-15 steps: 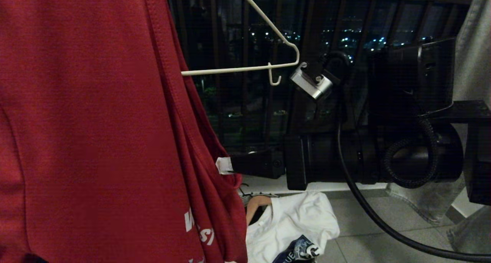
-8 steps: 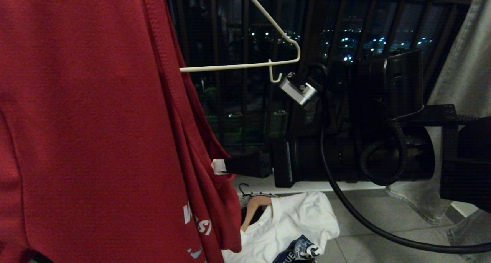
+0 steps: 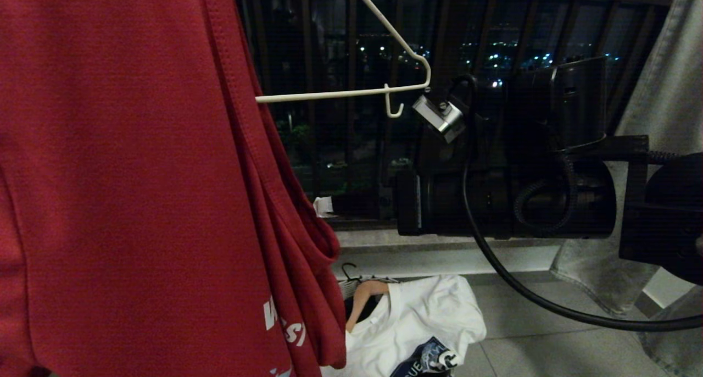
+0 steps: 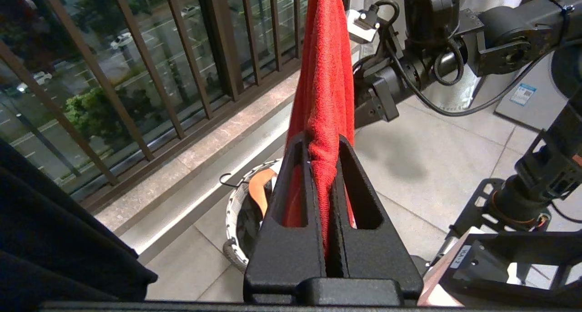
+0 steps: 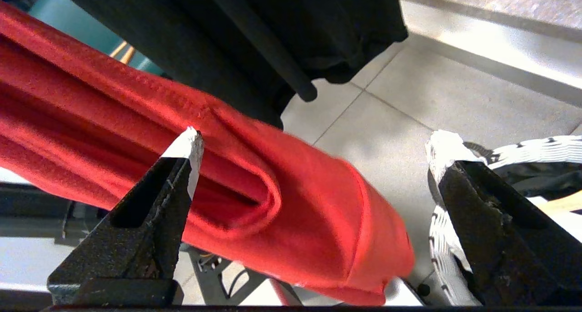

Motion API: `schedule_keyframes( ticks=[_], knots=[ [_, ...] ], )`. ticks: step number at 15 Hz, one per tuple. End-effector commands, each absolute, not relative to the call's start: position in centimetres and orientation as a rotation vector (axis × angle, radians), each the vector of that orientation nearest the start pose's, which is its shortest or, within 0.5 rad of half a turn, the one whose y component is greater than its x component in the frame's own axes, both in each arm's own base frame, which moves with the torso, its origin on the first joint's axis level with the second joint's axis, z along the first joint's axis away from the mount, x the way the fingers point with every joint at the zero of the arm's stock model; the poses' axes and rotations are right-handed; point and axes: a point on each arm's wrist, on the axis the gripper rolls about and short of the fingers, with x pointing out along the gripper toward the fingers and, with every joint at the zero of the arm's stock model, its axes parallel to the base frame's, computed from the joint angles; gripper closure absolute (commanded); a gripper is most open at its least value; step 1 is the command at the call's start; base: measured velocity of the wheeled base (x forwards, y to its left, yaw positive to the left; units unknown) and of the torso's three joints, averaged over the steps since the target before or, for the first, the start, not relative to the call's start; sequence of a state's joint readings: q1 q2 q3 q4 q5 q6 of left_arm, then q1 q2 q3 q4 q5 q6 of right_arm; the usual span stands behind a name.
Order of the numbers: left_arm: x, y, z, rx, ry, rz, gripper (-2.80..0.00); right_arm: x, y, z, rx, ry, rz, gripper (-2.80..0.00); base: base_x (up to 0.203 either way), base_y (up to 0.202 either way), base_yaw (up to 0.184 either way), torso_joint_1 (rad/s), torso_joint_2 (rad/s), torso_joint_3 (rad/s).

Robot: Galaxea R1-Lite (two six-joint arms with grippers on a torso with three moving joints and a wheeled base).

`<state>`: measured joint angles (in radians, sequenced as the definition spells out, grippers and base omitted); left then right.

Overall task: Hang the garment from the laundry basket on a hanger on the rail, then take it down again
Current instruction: Hang the clothes on the clothes rack

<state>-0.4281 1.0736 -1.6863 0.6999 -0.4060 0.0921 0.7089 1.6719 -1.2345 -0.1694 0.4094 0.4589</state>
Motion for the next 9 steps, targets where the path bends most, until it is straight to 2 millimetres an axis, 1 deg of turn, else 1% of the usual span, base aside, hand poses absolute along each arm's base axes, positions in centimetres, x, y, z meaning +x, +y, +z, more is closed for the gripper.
schedule_keyframes(
  ticks=[1,6,9],
  knots=[
    [4.74,-3.14,41.7,0.093,0.05,-0.839,0.0,23.85,21.75,26.08,0.364,0.546,1.022,-2.8,0.0,0.0,0.0,0.0,0.0,0.0],
    [4.9,-3.22,41.75,0.095,0.051,-0.839,0.0,23.6,22.32,25.64,0.354,0.563,1.034,-2.8,0.0,0.0,0.0,0.0,0.0,0.0],
    [4.99,-3.26,41.78,0.095,0.052,-0.839,0.0,23.3,22.04,26.07,0.355,0.548,1.037,-2.8,0.0,0.0,0.0,0.0,0.0,0.0]
  ],
)
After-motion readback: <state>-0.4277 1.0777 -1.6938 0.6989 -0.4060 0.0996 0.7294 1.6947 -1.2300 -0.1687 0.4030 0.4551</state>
